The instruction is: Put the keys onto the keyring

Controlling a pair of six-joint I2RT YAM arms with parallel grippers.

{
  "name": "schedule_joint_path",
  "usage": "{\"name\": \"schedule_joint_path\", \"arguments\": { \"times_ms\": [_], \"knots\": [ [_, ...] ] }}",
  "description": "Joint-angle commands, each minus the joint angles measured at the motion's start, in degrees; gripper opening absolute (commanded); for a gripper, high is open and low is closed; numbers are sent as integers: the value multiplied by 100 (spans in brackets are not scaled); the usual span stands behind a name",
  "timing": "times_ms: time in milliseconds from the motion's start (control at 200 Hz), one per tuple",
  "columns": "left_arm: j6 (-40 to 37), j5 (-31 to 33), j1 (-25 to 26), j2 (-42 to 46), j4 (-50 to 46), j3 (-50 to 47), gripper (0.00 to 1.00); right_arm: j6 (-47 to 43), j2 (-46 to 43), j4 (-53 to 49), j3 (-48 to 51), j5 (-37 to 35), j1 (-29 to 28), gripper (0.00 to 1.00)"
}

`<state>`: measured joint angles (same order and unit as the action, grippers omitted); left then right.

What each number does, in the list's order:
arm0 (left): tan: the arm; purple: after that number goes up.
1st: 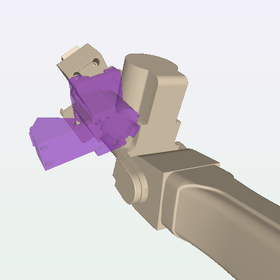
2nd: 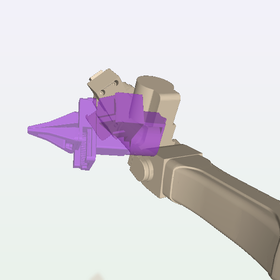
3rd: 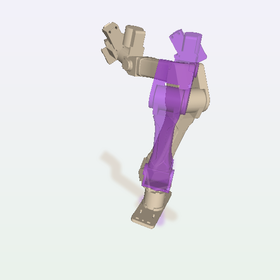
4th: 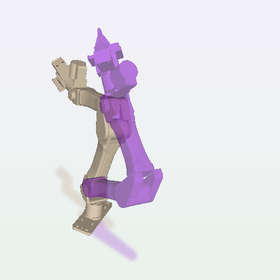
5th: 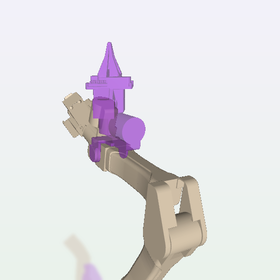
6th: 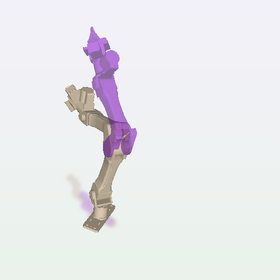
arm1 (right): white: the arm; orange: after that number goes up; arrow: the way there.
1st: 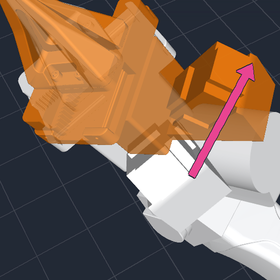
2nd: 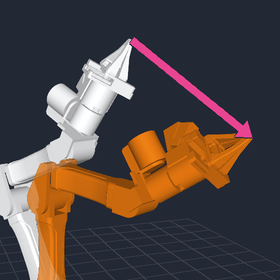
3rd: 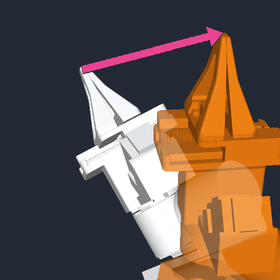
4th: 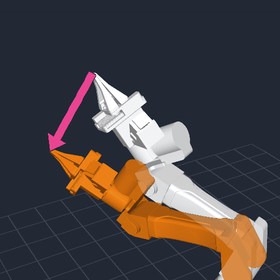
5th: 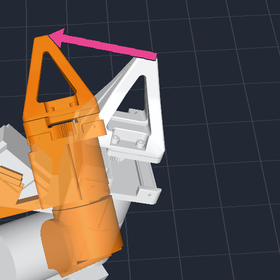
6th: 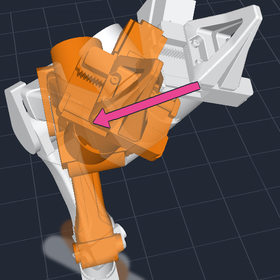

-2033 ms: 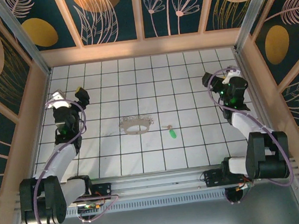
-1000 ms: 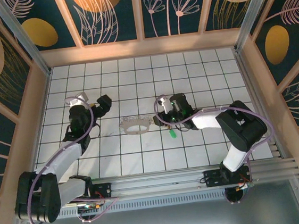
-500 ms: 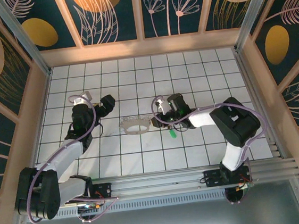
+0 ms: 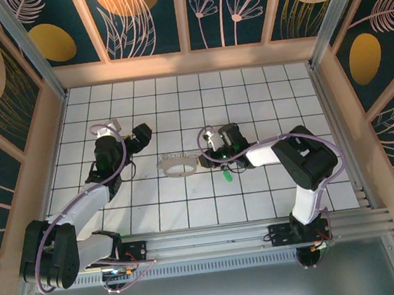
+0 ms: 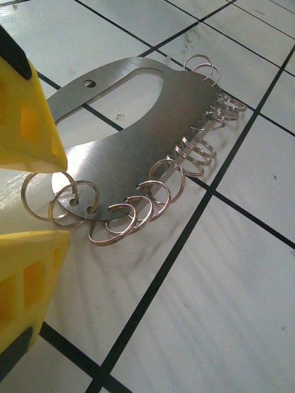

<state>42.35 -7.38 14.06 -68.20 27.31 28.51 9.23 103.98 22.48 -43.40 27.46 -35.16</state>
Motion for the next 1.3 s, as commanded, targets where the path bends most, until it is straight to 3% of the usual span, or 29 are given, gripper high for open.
{"name": "schedule_joint_path", "arguments": {
  "times_ms": [0,570,866,916,966,1296],
  "knots": [
    [86,-123,43,-44,283,129,99,-123,122,90,-199,5,-45,29],
    [98,-185,43,-162,424,82,99,-109,198,72,-272,144,-44,0],
    [70,-212,42,-193,442,67,99,-121,102,-58,-320,155,-48,0],
    [72,-218,39,-206,442,68,99,-116,104,-117,-343,84,-54,19],
    [71,-236,44,-224,442,82,99,-117,77,-136,-325,4,-71,25],
    [72,-253,38,-224,449,53,99,-253,-499,-651,-157,-810,-665,27]
  ]
}}
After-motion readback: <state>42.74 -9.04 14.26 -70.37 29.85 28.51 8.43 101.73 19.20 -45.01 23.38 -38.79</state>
